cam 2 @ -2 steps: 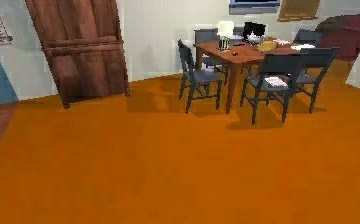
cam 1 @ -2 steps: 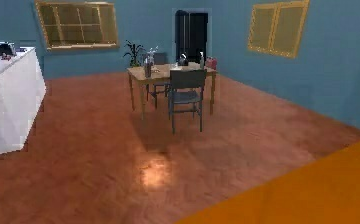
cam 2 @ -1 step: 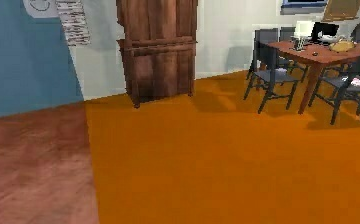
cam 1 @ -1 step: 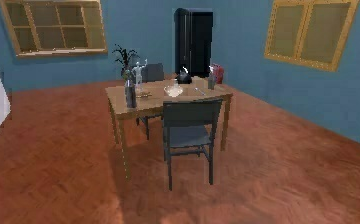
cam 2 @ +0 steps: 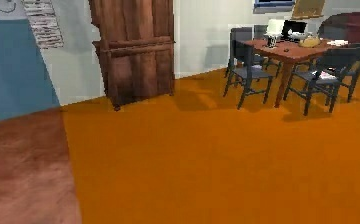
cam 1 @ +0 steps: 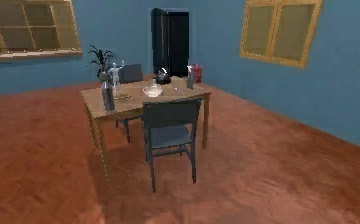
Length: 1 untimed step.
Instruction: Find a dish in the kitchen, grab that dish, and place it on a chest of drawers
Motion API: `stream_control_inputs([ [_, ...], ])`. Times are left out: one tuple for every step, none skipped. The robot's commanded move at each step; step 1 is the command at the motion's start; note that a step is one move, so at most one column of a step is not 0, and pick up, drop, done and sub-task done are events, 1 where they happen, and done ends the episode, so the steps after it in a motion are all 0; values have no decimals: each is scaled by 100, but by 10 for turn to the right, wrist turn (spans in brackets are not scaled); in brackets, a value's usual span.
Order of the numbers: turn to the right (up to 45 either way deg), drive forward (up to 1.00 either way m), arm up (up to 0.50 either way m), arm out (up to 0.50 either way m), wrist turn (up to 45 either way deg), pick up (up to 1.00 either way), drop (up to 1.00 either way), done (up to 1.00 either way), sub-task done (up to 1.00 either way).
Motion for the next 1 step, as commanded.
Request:
stream_control_inputs([
  [0,75,0,0,0,0,0,0,0],
])
